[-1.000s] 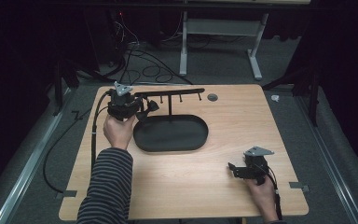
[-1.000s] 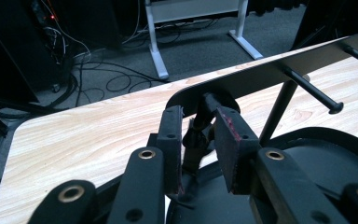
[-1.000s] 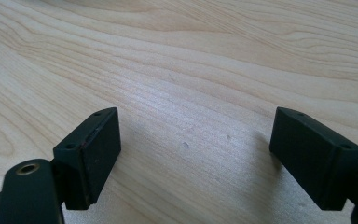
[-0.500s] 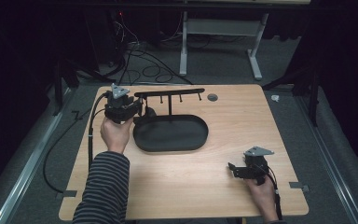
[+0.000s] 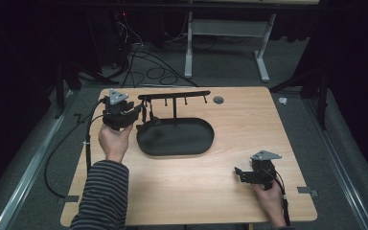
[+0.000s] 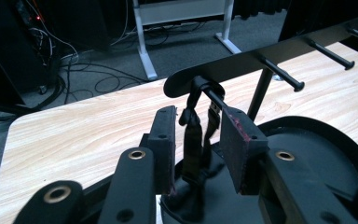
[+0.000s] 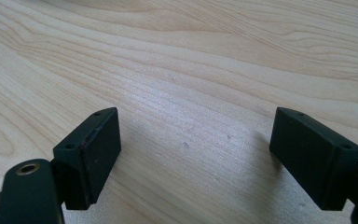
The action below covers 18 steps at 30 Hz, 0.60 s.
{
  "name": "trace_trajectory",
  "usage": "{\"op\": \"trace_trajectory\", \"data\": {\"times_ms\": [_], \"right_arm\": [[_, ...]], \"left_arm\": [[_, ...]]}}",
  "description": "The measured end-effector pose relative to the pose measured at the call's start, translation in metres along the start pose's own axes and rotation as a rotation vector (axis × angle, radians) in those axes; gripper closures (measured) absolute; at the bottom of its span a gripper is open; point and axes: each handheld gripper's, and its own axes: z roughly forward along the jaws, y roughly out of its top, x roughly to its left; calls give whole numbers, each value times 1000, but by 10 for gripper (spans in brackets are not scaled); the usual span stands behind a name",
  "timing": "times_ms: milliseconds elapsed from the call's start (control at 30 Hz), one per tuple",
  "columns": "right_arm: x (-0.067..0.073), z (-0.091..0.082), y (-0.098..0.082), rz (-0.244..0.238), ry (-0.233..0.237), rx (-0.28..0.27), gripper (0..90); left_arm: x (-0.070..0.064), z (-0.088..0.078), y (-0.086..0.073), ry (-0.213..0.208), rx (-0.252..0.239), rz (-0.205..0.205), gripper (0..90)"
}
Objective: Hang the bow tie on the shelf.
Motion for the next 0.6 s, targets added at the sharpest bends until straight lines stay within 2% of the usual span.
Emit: {"op": "trace_trajectory", "data": {"times_ms": [367, 600], "right_arm": [[0, 0, 0, -2, 0, -1, 176], [0, 0, 0, -3, -1, -2, 176]], "left_arm": [[0, -15, -1, -7, -16, 5, 615], [3, -24, -7, -6, -27, -7, 587]]}}
